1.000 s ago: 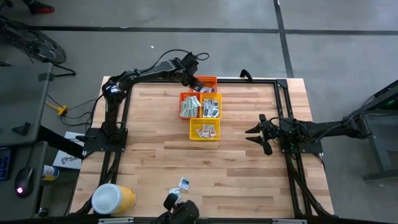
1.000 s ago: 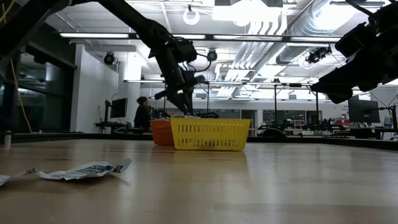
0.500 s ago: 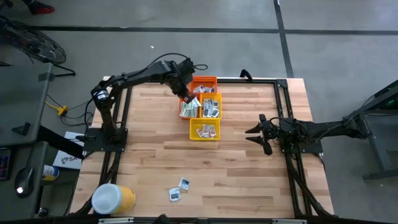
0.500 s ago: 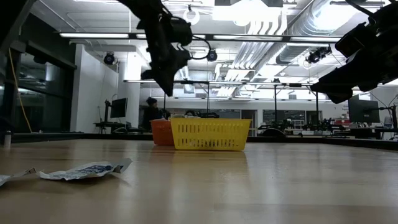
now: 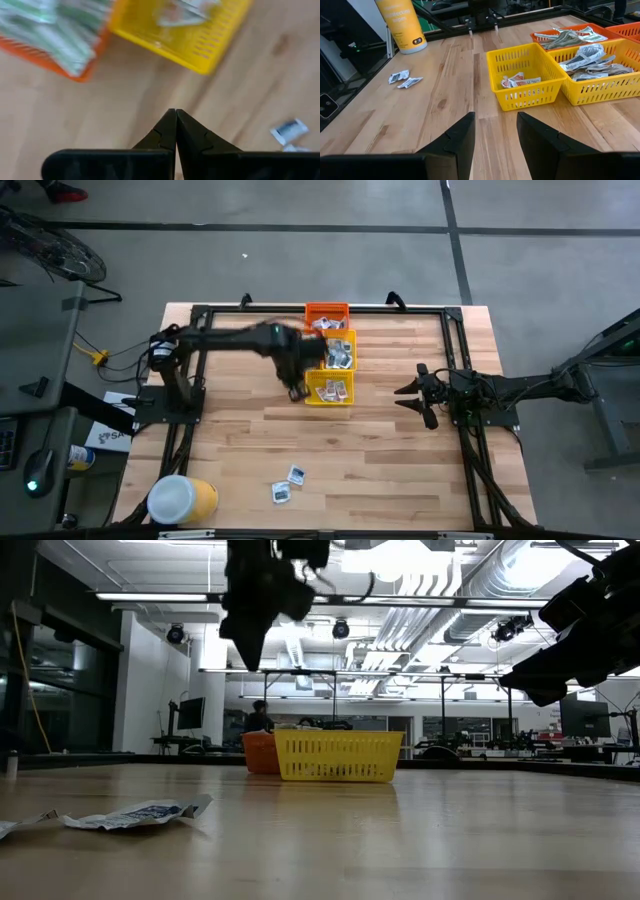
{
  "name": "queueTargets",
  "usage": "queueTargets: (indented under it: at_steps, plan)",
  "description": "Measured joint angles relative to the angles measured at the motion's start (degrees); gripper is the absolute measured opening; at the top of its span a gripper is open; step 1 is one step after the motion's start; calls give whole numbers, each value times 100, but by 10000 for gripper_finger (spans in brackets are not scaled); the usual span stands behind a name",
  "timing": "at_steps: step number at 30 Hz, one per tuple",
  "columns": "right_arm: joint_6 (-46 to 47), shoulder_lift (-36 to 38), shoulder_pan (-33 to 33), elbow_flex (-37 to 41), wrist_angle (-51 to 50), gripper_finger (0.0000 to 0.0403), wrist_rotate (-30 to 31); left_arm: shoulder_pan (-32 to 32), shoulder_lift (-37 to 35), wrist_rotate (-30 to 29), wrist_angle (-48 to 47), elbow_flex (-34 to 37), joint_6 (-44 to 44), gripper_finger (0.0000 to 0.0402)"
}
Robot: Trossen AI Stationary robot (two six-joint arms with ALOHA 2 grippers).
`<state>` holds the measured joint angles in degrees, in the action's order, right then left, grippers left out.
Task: Pick & Place First Aid Supplies
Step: Put the alcohol pad into the top orange bin
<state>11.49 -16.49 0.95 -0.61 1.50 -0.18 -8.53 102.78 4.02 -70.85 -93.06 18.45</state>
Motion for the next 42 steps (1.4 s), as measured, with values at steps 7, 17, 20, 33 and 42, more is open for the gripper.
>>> queueTargets:
  at_steps: [7, 17, 20, 33, 42]
  plan:
    - [2, 0, 0, -1, 0, 139, -1, 1268, 24, -80, 136, 0, -47, 1]
    - [1, 0, 0, -1, 0, 139, -1, 2409, 33, -892, 1055, 0, -1717, 37]
    - [0, 0, 0, -1, -2, 139, -1, 2478, 113, -890, 1250, -7, -1690, 72]
    - [0, -38, 0, 1, 25, 139, 5, 2563, 969, 651, 1709, 15, -2691, 172]
    - [0, -157, -2, -1, 17, 139, 3, 2899, 1615, 937, 1709, 17, -3799, 172]
